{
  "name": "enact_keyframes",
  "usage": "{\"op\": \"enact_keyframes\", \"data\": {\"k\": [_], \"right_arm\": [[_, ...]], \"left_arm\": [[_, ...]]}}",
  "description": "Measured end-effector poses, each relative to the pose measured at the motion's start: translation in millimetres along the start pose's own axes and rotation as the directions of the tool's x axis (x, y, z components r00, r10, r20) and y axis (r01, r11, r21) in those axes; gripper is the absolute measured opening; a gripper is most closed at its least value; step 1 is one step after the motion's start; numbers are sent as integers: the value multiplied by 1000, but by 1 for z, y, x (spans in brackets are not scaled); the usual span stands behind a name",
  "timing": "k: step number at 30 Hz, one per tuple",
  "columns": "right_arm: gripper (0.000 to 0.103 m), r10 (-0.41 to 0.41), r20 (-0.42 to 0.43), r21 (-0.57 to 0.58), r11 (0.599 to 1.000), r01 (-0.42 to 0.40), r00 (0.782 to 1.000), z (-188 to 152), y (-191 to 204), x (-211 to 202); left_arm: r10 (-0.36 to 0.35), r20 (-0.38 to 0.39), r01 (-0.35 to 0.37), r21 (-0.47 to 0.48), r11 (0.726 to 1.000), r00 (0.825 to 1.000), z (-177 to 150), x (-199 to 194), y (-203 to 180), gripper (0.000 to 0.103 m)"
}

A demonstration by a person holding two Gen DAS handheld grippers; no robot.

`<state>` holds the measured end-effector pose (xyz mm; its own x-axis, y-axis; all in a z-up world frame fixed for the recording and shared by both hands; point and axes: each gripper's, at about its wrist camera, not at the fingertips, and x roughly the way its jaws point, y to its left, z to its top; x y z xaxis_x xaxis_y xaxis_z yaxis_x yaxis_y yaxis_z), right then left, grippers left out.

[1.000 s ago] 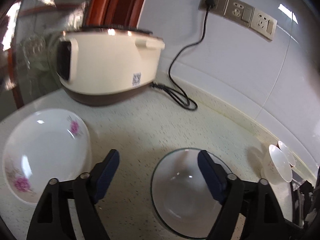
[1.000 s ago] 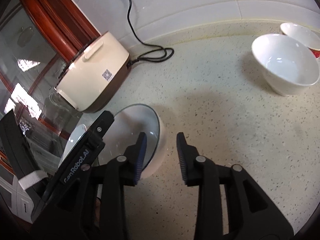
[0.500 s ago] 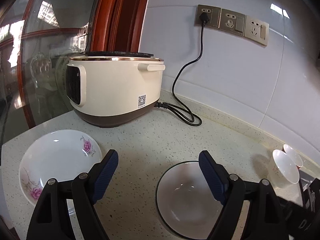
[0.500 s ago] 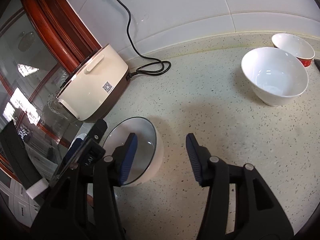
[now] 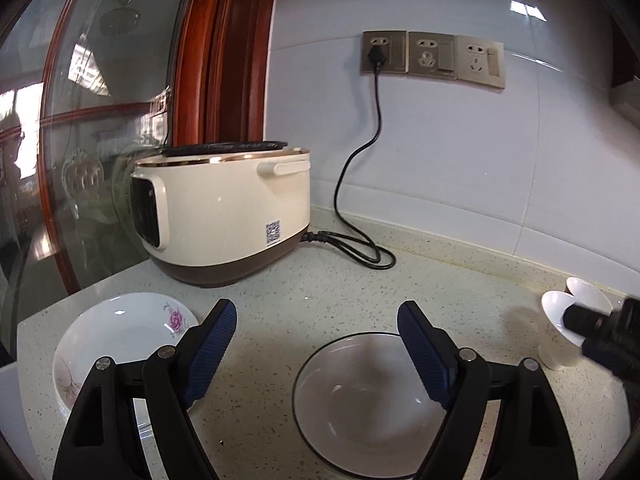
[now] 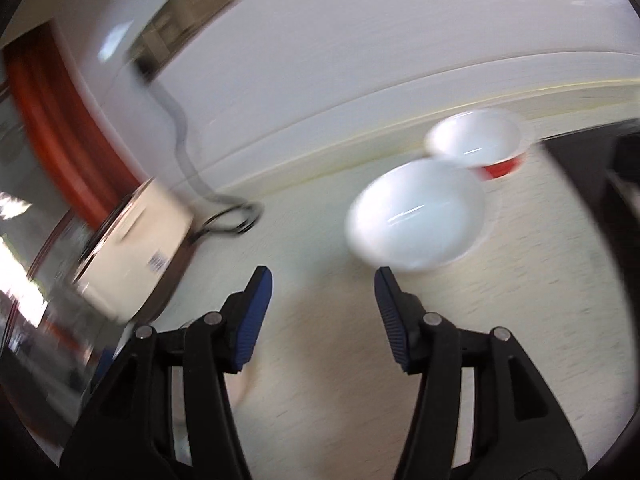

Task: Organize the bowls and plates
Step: 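Move both grippers to the plain white bowl and close on its rim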

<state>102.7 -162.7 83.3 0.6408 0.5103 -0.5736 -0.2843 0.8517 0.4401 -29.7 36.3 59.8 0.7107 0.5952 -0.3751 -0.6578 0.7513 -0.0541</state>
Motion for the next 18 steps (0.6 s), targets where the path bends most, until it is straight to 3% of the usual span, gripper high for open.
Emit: {"op": "enact_keyframes", "data": {"k": [2,6,8,12,14,16,18], "right_arm": [[58,-46,18,58,997,45,999,10,-18,-2],[58,-92,49,174,981,83,994,29,-55,-11],[58,-123,63,223,969,106,990,38,-74,-16],[58,-137,31,308,944,121,990,48,-107,-14],[58,-135,16,330,936,122,991,49,-117,-12],[58,-135,1,335,933,127,991,47,-121,-7],[58,-124,-3,319,940,119,992,45,-117,1]], "left_arm": [[-6,16,6,7,1000,1000,1,-4,-4,84],[-97,97,93,43,995,991,6,-28,-21,84],[-150,92,143,81,986,984,10,-35,-37,93],[-269,-79,275,76,958,960,24,-16,-73,96],[-298,-159,311,62,949,941,33,2,-96,96],[-297,-194,313,56,948,935,38,18,-118,96],[-314,-271,331,15,944,910,40,42,-136,95]]}}
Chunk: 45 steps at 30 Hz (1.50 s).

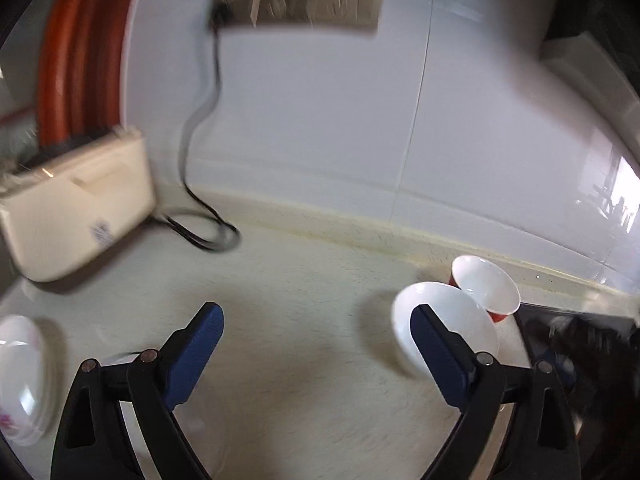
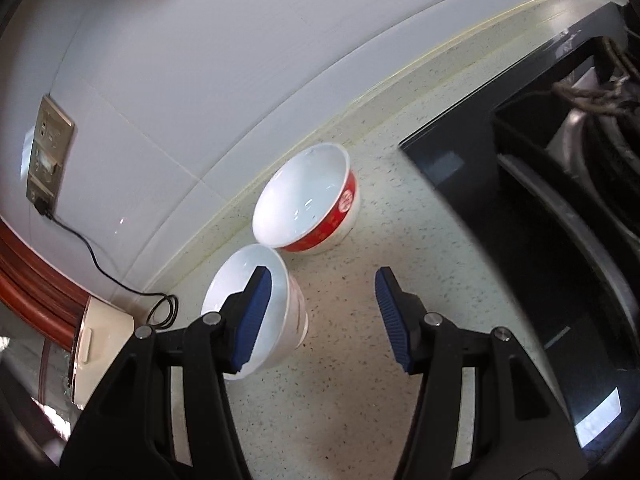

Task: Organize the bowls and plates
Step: 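Move both grippers to the plain white bowl and close on its rim, then lift and carry the plain white bowl with both grippers toward the glass-rimmed bowl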

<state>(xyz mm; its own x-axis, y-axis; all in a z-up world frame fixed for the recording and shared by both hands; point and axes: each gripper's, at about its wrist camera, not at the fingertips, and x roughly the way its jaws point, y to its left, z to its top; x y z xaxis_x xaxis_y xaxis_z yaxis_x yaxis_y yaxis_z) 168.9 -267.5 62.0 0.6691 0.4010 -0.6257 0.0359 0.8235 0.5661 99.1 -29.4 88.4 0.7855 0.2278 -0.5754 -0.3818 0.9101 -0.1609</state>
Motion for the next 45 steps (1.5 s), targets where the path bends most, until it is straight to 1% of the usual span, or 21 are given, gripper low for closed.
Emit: {"op": "enact_keyframes", "data": {"k": [1,4,5,7,12,15,17,21,23,24,25,26,27,29,30,31,32,36,40,45], "right_arm": [[58,1,-1,-17,1000,-1,1000,-2,3,3],[58,-7,-12,-75,997,6,1000,-10,15,15],[58,-12,-19,-96,995,10,1000,-12,18,19],[58,-25,-38,-133,991,20,999,-16,23,25],[55,-57,-78,-169,985,44,995,-24,26,37],[53,-45,-99,-147,989,30,994,-24,22,41],[52,-43,-106,-141,990,28,993,-25,21,42],[51,-36,-104,-139,990,21,994,-25,21,43],[46,-23,-110,-138,990,8,994,-24,20,45],[44,-11,-115,-138,990,-5,993,-24,21,46],[37,-2,-118,-139,990,-15,993,-24,22,46],[28,15,-125,-141,989,-33,992,-25,24,45],[27,28,-133,-145,988,-47,991,-26,26,45],[20,12,-131,-159,987,-33,991,-27,28,45],[18,10,-131,-157,987,-31,991,-27,27,45],[17,11,-137,-145,989,-31,991,-26,25,45],[15,12,-140,-135,990,-31,990,-26,23,45],[14,18,-149,-103,994,-34,989,-26,19,44],[14,27,-132,-113,993,-42,991,-24,21,36],[14,44,-127,-120,991,-60,991,-23,24,28]], "left_arm": [[-20,-40,19,-32,999,999,3,15,-2,95],[-37,-128,21,-128,992,991,6,54,-1,95],[-57,-152,33,-159,987,987,5,66,0,95],[-66,-180,32,-183,983,981,3,82,-1,95],[-81,-218,47,-157,987,973,2,105,-13,95],[-72,-229,46,-117,992,971,-1,108,-23,93],[-49,-232,33,-74,997,972,-4,109,-27,89],[-59,-234,43,-73,996,971,-5,109,-25,87],[-60,-224,46,-66,997,973,-6,107,-24,84],[-65,-221,52,-65,997,973,-7,107,-24,83],[-78,-218,65,-65,996,973,-7,105,-23,77],[-96,-217,83,-67,994,971,-8,104,-24,68],[-120,-218,107,-67,992,969,-8,102,-25,61],[-187,-231,178,-59,982,955,-9,101,-30,27],[-201,-238,195,-48,980,950,-10,99,-33,23],[-202,-232,198,-37,979,952,-10,97,-36,19],[-202,-227,201,-27,979,953,-10,94,-38,17],[-196,-209,198,-11,980,958,-11,85,-40,15],[-202,-208,202,-21,979,957,-10,80,-37,15],[-196,-182,194,-31,980,963,-9,67,-32,15]]}}
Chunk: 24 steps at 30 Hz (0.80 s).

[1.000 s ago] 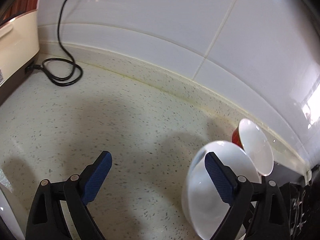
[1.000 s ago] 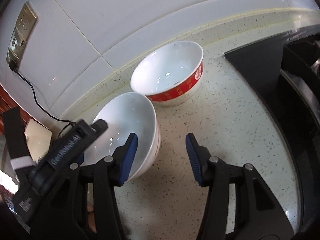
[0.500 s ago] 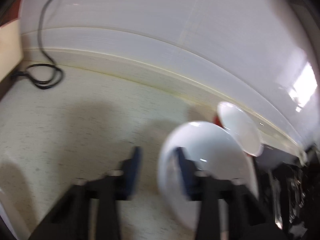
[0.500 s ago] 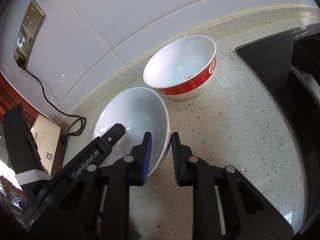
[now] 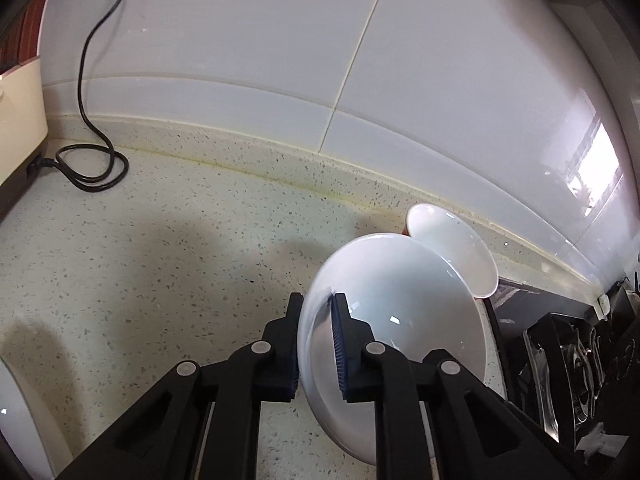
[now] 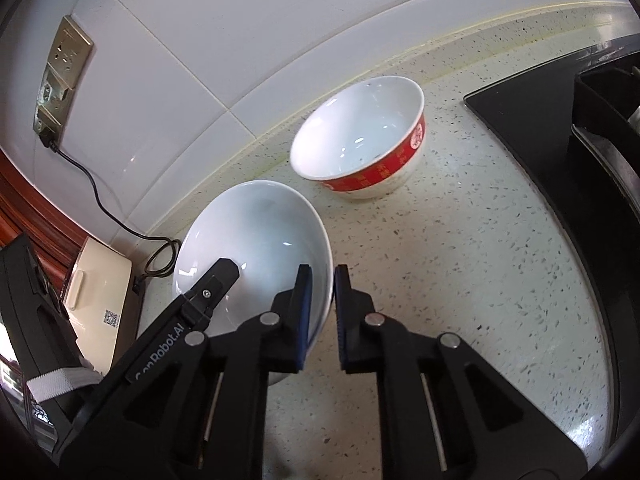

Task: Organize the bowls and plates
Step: 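Lift and carry the plain white bowl with both grippers toward the glass-rimmed bowl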

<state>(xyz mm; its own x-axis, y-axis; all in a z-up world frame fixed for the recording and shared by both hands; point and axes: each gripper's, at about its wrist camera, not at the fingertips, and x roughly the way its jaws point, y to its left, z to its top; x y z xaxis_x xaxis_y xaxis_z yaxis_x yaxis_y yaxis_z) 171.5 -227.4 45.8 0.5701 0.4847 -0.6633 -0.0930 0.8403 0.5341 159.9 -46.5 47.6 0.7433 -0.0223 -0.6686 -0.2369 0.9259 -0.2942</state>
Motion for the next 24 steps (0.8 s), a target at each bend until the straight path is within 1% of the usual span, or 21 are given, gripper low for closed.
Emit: {"op": "enact_keyframes", "data": {"k": [6,12,18,22,24], "right_arm": [[14,33,9,-17,999,-32,999,-3,9,-7],[14,62,4,-58,996,-62,998,-10,25,-6],[14,109,-6,-92,990,-109,994,-16,36,-5],[14,130,-13,-118,984,-131,991,-23,45,-6],[14,143,-16,-128,981,-144,990,-26,50,-6]], "left_arm": [[2,22,-2,-21,1000,1000,-1,-12,6,15],[26,74,-24,-27,999,997,-3,-32,12,15],[32,97,-25,-74,997,995,-5,-47,29,15],[54,131,-42,-93,995,990,-8,-61,37,15],[54,141,-39,-109,993,989,-10,-66,42,15]]}}
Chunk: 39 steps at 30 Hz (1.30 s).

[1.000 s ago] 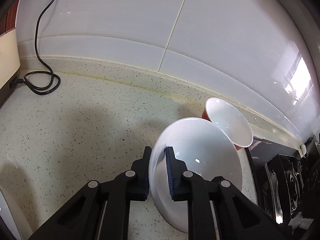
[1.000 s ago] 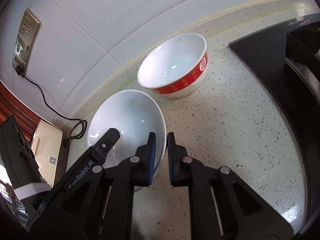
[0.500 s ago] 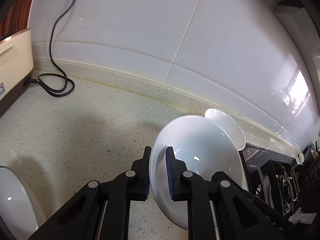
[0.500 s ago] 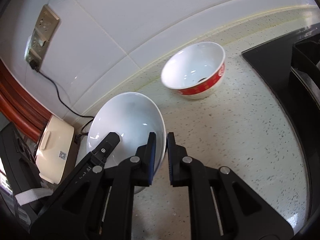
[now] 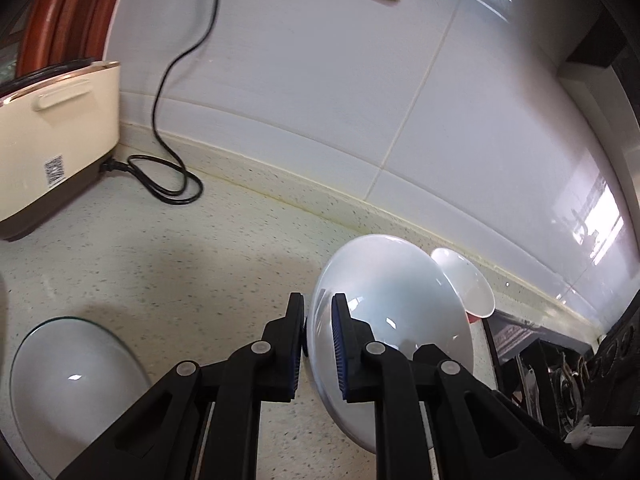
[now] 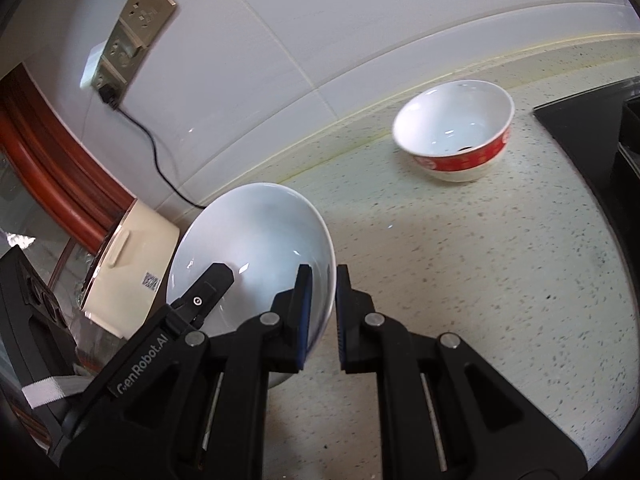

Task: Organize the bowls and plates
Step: 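Lift and carry the plain white bowl with both grippers toward the glass-rimmed bowl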

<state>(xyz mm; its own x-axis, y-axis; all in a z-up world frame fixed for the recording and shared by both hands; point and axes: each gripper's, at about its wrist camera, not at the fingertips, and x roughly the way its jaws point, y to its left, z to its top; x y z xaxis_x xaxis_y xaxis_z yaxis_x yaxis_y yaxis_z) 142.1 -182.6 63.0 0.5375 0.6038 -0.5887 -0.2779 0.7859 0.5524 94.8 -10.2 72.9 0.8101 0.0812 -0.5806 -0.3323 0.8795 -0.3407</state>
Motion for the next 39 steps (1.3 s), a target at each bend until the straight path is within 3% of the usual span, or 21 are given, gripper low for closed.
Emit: {"op": "enact_keyframes", "data": {"k": [17,25,39], "right_arm": [[14,69,-5,-100,993,-70,998,-18,37,-5],[14,99,-21,-149,984,-101,995,-32,56,-5],[14,172,-82,-181,966,-184,982,-52,77,-1]], "left_arm": [[23,66,-17,-93,996,998,-10,-34,40,15],[51,140,-33,-127,991,989,-7,-55,55,15],[72,185,-35,-198,980,980,-14,-85,84,15]]}}
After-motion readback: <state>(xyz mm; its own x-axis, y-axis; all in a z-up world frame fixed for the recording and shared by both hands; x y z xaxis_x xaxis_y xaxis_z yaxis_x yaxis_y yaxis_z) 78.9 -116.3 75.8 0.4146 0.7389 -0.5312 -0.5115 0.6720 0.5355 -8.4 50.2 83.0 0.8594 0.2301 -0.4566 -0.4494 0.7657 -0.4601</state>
